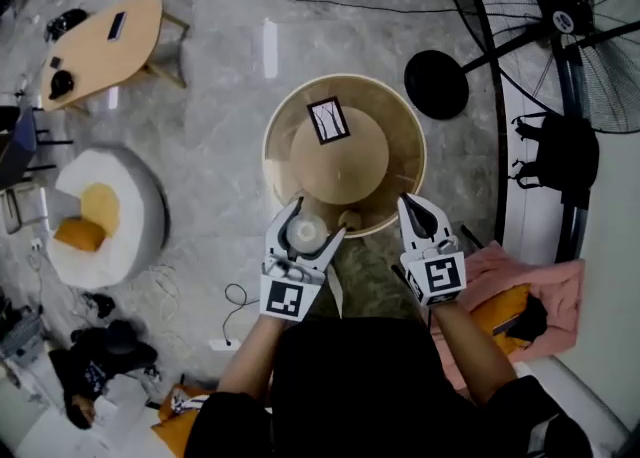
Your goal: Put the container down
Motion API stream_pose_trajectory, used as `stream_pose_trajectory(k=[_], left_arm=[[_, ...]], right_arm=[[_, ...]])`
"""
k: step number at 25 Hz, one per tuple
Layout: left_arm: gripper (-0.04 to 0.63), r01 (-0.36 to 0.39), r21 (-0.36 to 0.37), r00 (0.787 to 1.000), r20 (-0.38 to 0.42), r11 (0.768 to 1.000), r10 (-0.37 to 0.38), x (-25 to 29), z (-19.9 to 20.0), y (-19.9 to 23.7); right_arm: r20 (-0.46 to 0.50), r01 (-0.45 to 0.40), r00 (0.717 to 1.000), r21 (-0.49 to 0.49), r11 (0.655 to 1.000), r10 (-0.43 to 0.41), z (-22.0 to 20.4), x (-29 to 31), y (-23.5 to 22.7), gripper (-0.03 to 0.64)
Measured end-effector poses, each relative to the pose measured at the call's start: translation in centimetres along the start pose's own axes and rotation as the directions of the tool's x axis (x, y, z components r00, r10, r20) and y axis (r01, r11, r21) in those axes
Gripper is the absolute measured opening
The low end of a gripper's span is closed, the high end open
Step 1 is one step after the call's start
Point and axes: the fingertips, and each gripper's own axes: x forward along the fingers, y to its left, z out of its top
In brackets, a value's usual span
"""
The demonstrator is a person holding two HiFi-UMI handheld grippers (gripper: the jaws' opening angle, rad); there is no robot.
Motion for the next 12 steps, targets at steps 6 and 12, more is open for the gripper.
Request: stream_pose_trajectory(k=[6, 12], left_arm=[[0.352, 0.095, 0.136, 0.994, -0.056, 0.986, -0.088, 5.3, -7.8, 2.9], [0.352, 0.106, 0.068, 0.992, -0.071, 0.992, -0.102, 9.2, -16.1, 4.1]], right_arm=[[0.009, -0.014, 1.000, 0.025, 1.000, 0.014, -3.7, 6.4, -0.2, 0.021], [-0.062, 0.002, 0.998, 0.136, 0.991, 0.006, -10.2, 10.7, -1.2, 0.021]])
